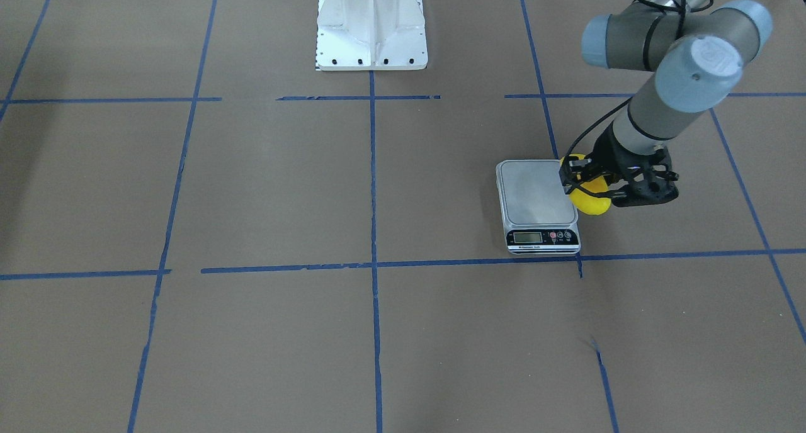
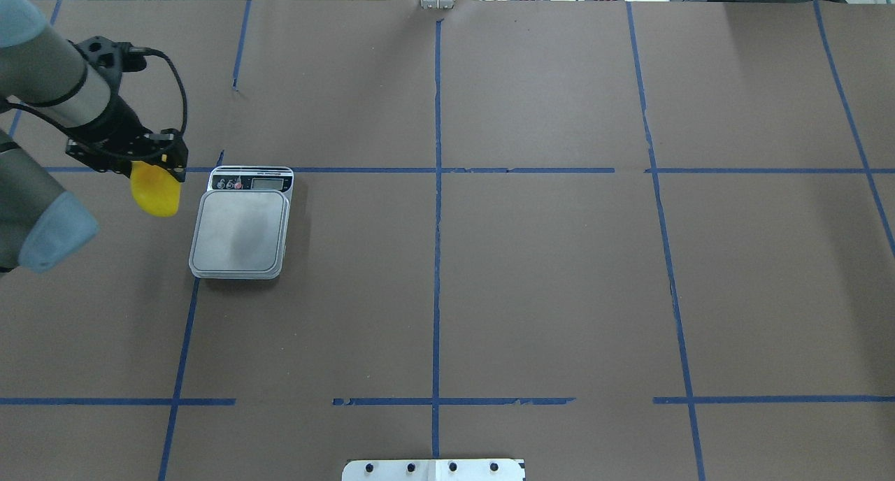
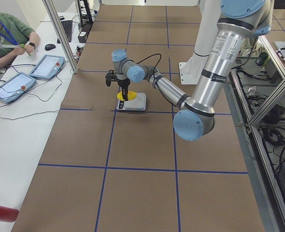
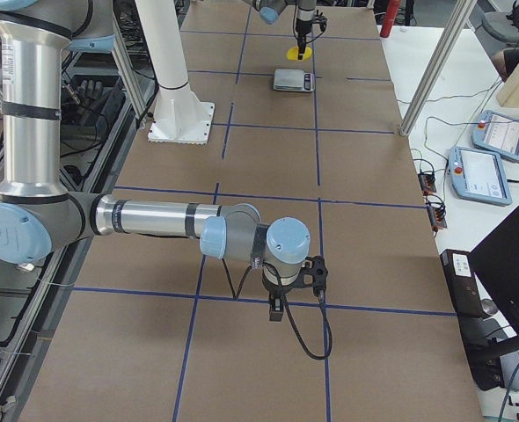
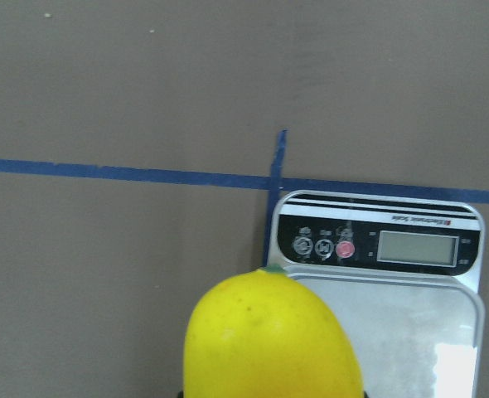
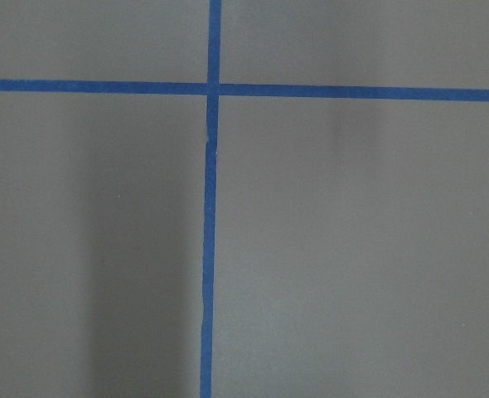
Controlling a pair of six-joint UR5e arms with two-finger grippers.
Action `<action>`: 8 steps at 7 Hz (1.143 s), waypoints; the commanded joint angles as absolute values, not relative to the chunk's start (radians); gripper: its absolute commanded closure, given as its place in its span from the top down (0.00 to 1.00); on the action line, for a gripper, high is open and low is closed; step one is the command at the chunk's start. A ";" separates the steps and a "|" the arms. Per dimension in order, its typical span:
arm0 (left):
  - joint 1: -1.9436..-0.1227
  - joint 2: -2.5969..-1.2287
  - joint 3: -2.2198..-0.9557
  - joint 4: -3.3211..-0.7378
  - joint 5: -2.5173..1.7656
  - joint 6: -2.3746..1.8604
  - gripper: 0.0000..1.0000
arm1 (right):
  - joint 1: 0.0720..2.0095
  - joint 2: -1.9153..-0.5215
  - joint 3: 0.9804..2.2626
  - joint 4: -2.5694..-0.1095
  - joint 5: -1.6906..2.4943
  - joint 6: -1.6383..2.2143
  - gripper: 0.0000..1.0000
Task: Weigh mango
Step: 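Lift the mango and carry it with the left gripper over the scale, then lower the mango onto the scale pan and open the left gripper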
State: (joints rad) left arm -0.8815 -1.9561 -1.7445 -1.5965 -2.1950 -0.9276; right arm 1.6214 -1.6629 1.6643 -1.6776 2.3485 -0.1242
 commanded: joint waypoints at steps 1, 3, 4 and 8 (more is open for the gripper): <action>-0.804 -1.959 -1.659 -1.739 -2.188 -1.003 0.00 | 1.621 -1.663 1.664 -1.678 2.349 -0.124 1.00; -0.804 -1.951 -1.651 -1.756 -2.189 -1.003 0.00 | 1.621 -1.663 1.664 -1.678 2.349 -0.124 1.00; -0.802 -1.951 -1.649 -1.758 -2.189 -1.000 0.58 | 1.621 -1.663 1.664 -1.678 2.349 -0.124 1.00; -0.912 -1.904 -1.789 -1.720 -2.195 -0.974 1.00 | 1.621 -1.663 1.664 -1.678 2.349 -0.124 1.00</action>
State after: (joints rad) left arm -0.8508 -1.9354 -1.7226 -1.7394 -2.1879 -0.9866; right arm 1.6214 -1.6629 1.6643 -1.6775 2.3485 -0.1243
